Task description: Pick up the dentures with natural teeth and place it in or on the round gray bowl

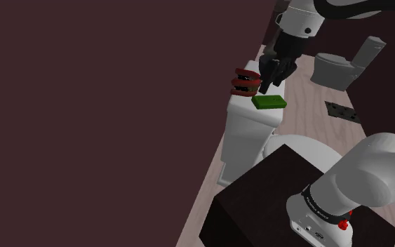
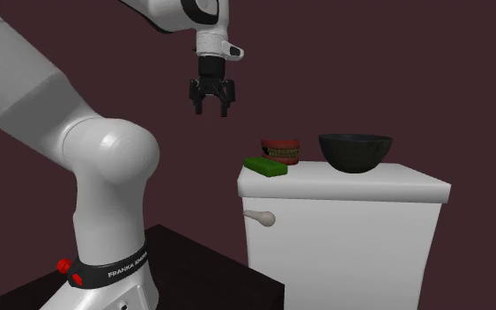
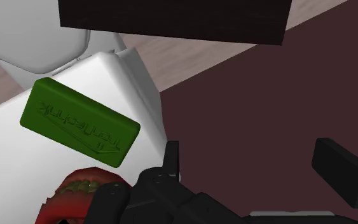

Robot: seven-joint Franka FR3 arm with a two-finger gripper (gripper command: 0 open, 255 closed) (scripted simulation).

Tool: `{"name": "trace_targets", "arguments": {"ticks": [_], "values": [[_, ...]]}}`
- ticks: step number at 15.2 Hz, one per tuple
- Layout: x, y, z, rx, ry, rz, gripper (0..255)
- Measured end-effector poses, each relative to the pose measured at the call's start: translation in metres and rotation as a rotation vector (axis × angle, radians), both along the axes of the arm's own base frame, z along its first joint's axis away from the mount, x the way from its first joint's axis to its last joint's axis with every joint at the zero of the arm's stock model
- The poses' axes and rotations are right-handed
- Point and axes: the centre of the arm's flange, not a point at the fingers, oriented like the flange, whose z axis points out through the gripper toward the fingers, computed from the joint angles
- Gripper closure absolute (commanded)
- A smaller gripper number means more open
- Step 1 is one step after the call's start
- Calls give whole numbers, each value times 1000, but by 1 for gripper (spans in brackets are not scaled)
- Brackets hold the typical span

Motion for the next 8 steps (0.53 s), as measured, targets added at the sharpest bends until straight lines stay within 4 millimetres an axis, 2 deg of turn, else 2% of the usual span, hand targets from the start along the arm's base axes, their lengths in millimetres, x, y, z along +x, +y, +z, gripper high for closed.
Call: {"name": "trace_targets", "arguments": {"ticks": [3, 8], "values": [[10, -9, -4, -7, 2, -2, 0], [55, -49, -19, -33, 12, -10, 0]]}}
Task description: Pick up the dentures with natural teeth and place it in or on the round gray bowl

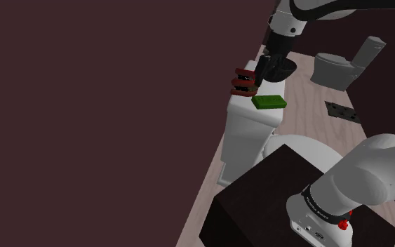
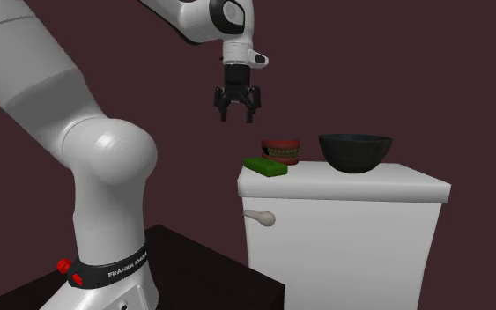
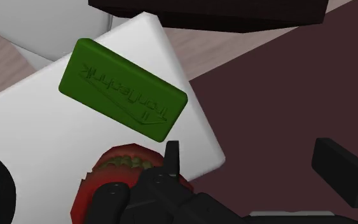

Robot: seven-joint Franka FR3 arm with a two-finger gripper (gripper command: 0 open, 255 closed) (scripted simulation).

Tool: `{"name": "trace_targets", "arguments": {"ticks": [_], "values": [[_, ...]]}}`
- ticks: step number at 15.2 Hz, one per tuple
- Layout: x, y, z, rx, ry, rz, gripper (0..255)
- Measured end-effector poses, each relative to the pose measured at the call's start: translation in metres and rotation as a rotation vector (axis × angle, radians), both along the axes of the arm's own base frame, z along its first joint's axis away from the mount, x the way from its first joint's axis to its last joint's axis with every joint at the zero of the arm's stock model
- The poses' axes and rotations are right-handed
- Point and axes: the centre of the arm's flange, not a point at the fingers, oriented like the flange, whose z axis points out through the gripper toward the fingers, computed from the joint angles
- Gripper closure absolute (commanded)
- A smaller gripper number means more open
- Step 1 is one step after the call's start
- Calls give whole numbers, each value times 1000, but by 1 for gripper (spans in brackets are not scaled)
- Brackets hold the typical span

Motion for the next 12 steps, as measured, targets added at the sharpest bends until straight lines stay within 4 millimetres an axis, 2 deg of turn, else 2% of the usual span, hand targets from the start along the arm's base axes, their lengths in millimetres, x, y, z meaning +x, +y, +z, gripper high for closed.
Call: {"name": "trace_targets", "arguments": {"ticks": [7, 9, 12], "values": [[62, -56, -28, -40, 13, -11, 0], [80, -76, -28, -51, 17, -14, 0], [107, -100, -38, -68, 23, -18, 0]]}}
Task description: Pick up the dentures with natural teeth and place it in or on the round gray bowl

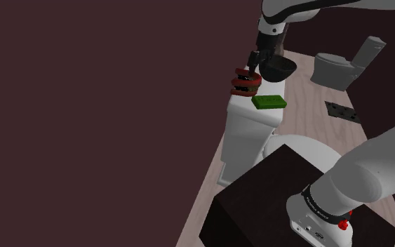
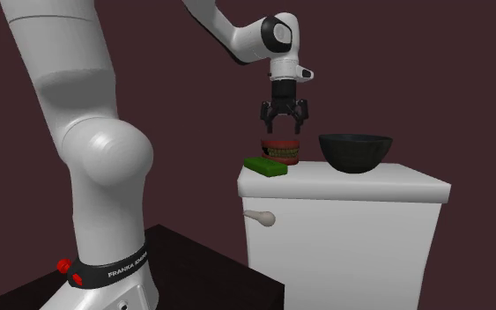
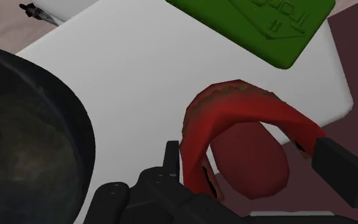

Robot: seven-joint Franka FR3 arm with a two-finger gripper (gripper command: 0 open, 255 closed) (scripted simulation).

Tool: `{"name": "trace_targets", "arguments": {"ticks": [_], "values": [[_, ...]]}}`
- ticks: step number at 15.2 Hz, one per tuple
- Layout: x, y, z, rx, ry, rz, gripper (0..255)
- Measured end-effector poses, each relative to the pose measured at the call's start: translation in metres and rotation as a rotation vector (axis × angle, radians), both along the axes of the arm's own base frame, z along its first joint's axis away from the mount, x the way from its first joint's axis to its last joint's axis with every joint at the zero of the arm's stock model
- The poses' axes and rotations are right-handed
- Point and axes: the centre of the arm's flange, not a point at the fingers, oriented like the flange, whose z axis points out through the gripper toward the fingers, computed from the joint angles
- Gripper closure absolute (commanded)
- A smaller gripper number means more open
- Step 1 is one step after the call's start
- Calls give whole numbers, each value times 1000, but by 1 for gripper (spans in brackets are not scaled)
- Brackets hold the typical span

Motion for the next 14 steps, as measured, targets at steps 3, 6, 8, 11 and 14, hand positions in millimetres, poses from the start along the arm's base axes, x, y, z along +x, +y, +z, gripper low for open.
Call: {"name": "trace_targets", "arguments": {"ticks": [3, 6, 8, 11, 14], "values": [[25, -22, -12, -14, 5, -4, 0], [28, -28, -27, -17, 6, -4, 0], [28, -28, -37, -18, 6, -4, 0], [27, -29, -49, -18, 7, -4, 0], [28, -29, -51, -18, 6, -4, 0]]}}
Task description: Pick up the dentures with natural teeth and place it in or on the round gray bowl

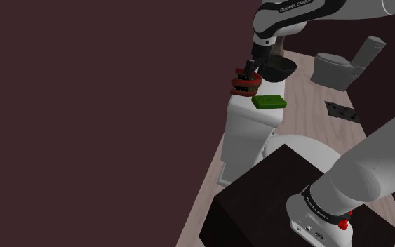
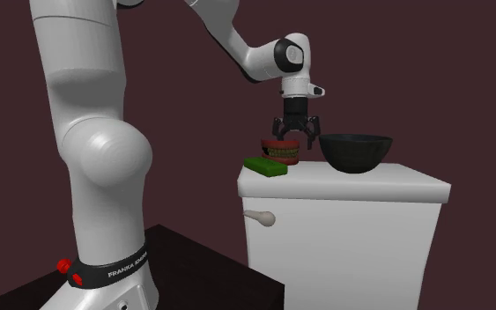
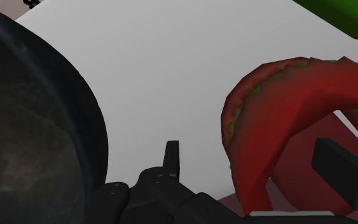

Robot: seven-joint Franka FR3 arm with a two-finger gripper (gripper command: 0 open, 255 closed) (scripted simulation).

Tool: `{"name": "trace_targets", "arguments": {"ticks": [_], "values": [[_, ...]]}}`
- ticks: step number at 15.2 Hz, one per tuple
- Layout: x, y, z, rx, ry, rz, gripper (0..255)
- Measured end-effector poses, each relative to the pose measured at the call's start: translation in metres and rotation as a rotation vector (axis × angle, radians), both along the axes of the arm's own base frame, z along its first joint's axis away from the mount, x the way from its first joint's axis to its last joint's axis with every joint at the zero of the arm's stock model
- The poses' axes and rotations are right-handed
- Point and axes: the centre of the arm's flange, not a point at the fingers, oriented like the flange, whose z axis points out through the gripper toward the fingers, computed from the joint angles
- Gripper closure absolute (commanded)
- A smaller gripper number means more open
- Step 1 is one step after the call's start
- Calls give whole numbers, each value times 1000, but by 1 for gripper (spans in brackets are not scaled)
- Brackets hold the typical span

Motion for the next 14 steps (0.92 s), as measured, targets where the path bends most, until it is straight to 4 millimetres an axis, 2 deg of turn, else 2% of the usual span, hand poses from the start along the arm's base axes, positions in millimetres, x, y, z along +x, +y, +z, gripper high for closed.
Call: {"name": "trace_targets", "arguments": {"ticks": [3, 4, 14], "values": [[0, 0, 0, 0, 0, 0, 0], [0, 0, 0, 0, 0, 0, 255], [0, 0, 1, 0, -2, 0, 255]]}}
